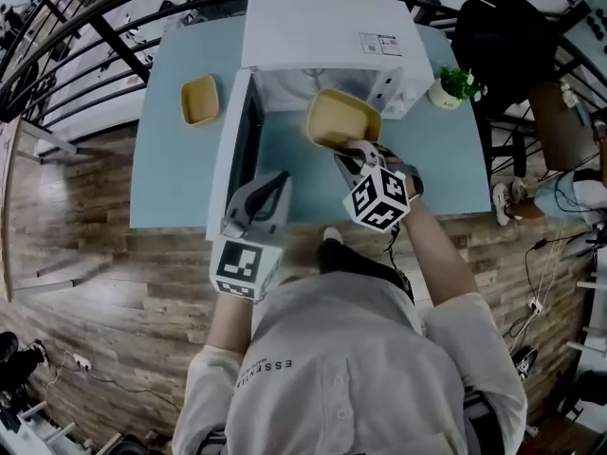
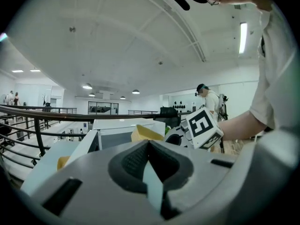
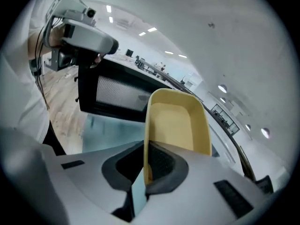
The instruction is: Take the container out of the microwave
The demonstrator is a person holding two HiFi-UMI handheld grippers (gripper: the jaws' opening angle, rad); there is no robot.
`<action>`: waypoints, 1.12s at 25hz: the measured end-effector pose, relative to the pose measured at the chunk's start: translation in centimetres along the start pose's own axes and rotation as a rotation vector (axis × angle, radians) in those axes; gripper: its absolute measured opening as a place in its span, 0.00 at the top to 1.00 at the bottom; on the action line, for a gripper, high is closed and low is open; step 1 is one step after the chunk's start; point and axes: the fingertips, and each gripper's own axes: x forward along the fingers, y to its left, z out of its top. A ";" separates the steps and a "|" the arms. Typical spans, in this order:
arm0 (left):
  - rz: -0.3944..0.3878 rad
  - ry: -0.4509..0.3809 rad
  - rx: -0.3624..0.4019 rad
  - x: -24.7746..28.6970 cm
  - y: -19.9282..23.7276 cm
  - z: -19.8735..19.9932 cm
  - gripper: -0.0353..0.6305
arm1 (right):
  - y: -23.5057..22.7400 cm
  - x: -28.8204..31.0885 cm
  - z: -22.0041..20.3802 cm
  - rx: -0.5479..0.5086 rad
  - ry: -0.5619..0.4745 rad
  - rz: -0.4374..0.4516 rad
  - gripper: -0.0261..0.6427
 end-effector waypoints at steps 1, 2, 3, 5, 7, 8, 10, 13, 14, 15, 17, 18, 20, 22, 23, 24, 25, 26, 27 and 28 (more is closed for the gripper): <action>-0.005 -0.001 0.004 -0.2 -0.2 0.1 0.94 | 0.0 -0.7 0.4 0.047 -0.029 -0.020 0.93; -0.009 -0.003 0.009 -0.4 -0.3 0.2 0.94 | 0.0 -1.5 0.8 0.102 -0.061 -0.038 0.93; -0.014 -0.005 0.015 -0.6 -0.4 0.3 0.94 | -0.1 -2.3 1.3 0.156 -0.093 -0.057 0.93; -0.019 -0.010 0.021 -0.9 -0.6 0.6 0.94 | -0.1 -3.8 1.9 0.247 -0.155 -0.094 0.93; -0.019 -0.014 0.020 -1.2 -0.8 0.7 0.94 | -0.2 -5.3 2.4 0.310 -0.213 -0.133 0.93; -0.020 -0.013 0.021 -1.3 -0.9 0.7 0.94 | -0.3 -6.1 2.7 0.339 -0.244 -0.157 0.93; -0.024 -0.013 0.027 -1.4 -1.1 1.0 0.94 | -0.8 -7.8 3.3 0.391 -0.313 -0.213 0.93; -0.026 -0.018 0.032 -1.3 -1.1 1.4 0.94 | -1.5 -10.0 3.8 0.431 -0.386 -0.281 0.93; -0.027 -0.020 0.036 -1.2 -1.1 1.5 0.94 | -1.7 -10.5 4.0 0.439 -0.403 -0.299 0.93; -0.028 -0.024 0.039 -1.2 -1.1 1.6 0.94 | -1.8 -11.2 4.2 0.448 -0.421 -0.316 0.93; -0.028 -0.030 0.042 -1.1 -1.1 2.0 0.94 | -2.2 -12.5 4.8 0.469 -0.463 -0.346 0.93; -0.027 -0.032 0.042 -1.1 -1.1 2.1 0.94 | -2.5 -13.2 5.0 0.479 -0.485 -0.361 0.93; -0.021 -0.036 0.042 -1.0 -0.9 2.5 0.94 | -2.8 -14.4 5.3 0.495 -0.523 -0.387 0.93; -0.014 -0.043 0.041 -0.9 -0.7 2.7 0.94 | -3.2 -15.3 5.4 0.520 -0.557 -0.403 0.93; -0.011 -0.047 0.038 -0.9 -0.5 2.9 0.94 | -3.3 -15.7 5.5 0.533 -0.571 -0.408 0.93; -0.008 -0.052 0.034 -0.8 -0.4 3.0 0.94 | -3.5 -15.9 5.5 0.543 -0.584 -0.411 0.93; -0.007 -0.056 0.030 -0.7 -0.4 3.1 0.94 | -3.6 -16.1 5.4 0.552 -0.592 -0.415 0.93; -0.006 -0.060 0.026 -0.6 -0.3 3.2 0.94 | -3.7 -16.2 5.2 0.561 -0.597 -0.419 0.93; -0.005 -0.062 0.025 -0.5 -0.3 3.3 0.94 | -3.7 -16.3 5.0 0.568 -0.598 -0.422 0.93; -0.005 -0.063 0.025 -0.5 -0.2 3.3 0.94 | -3.8 -16.3 4.9 0.572 -0.599 -0.424 0.93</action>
